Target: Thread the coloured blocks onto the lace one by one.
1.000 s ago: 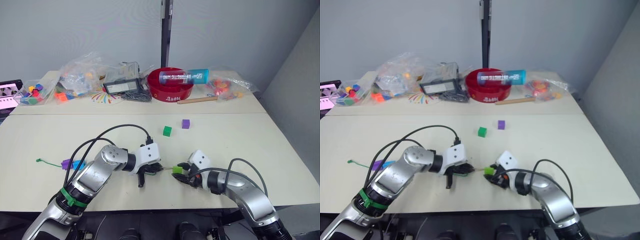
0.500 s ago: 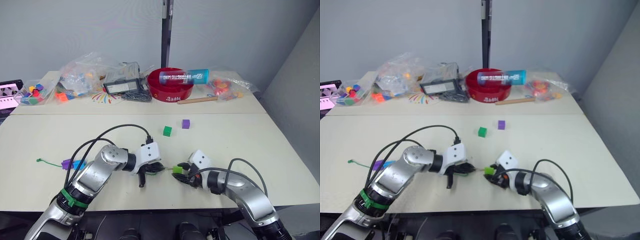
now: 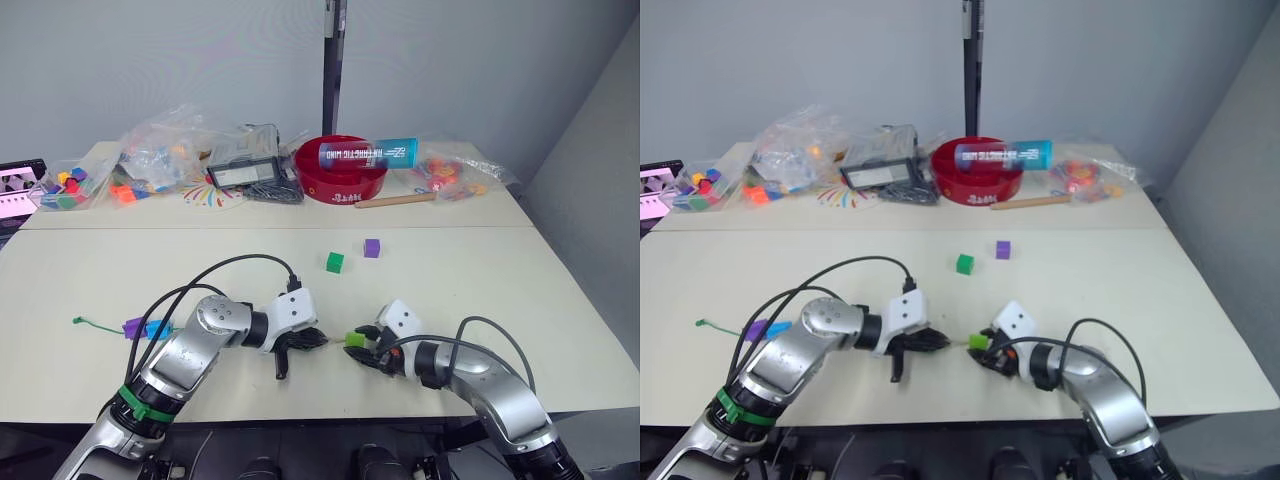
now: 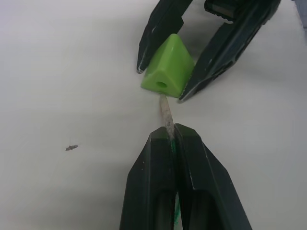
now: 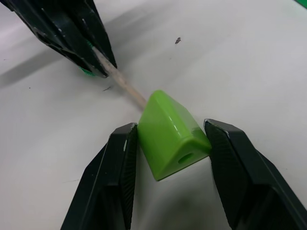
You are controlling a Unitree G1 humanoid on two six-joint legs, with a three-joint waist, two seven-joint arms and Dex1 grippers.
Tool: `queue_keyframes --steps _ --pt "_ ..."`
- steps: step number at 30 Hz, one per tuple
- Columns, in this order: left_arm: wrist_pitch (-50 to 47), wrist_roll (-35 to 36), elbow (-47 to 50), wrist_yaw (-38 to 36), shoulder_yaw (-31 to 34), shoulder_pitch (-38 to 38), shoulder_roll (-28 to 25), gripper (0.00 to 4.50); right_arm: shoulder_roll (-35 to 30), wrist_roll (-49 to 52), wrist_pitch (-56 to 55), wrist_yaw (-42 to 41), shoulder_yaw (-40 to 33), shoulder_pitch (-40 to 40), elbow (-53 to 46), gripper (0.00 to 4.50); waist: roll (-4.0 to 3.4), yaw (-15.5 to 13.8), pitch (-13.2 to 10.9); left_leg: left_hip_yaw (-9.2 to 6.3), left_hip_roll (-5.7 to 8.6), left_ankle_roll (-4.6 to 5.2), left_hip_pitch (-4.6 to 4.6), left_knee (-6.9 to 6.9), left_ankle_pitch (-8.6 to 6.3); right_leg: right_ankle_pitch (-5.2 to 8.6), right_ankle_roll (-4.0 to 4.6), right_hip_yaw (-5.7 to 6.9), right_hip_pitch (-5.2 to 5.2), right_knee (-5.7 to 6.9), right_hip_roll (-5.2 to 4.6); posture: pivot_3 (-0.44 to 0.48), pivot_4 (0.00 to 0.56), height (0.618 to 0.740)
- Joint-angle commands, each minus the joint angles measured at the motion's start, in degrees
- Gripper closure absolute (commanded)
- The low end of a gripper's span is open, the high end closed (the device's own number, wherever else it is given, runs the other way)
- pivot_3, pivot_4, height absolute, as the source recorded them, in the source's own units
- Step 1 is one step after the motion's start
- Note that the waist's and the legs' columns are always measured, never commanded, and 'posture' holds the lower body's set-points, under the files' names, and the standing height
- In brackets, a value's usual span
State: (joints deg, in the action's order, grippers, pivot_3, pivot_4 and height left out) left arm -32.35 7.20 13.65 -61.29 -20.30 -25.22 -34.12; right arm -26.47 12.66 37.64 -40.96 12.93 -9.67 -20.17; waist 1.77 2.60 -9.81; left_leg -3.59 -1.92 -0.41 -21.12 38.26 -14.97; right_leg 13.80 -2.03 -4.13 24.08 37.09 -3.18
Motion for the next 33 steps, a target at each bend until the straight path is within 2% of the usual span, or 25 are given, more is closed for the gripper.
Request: queue_keyframes --steps 1,20,33 --pt "1.9 2.0 1.4 -0.8 -0.2 0.3 1.0 4.50 0.3 0.9 1.1 -0.5 1.6 0.7 0.6 2.78 0.00 0.0 0.0 0.00 0.00 0.00 0.00 0.00 0.00 0.00 0.00 0.00 0.00 0.00 0.00 0.000 0.150 0.731" --pt "4.6 6.5 -1.3 0.1 5.0 3.3 4.5 4.50 -0.6 1.4 1.4 -1.1 0.9 1.4 0.5 2.78 0.00 -0.2 0.0 0.00 0.02 0.00 -0.02 0.00 0.00 0.00 0.00 0.00 0.00 -0.03 -0.03 0.000 0.150 0.731" --pt "5.8 7.0 -2.2 -0.4 4.8 3.5 4.4 4.50 -0.8 2.4 1.4 -1.0 1.2 0.9 0.6 2.78 0.00 -0.1 0.0 0.00 0.01 0.00 -0.04 -0.03 0.00 0.00 -0.01 0.01 0.04 -0.03 -0.02 0.000 0.150 0.731"
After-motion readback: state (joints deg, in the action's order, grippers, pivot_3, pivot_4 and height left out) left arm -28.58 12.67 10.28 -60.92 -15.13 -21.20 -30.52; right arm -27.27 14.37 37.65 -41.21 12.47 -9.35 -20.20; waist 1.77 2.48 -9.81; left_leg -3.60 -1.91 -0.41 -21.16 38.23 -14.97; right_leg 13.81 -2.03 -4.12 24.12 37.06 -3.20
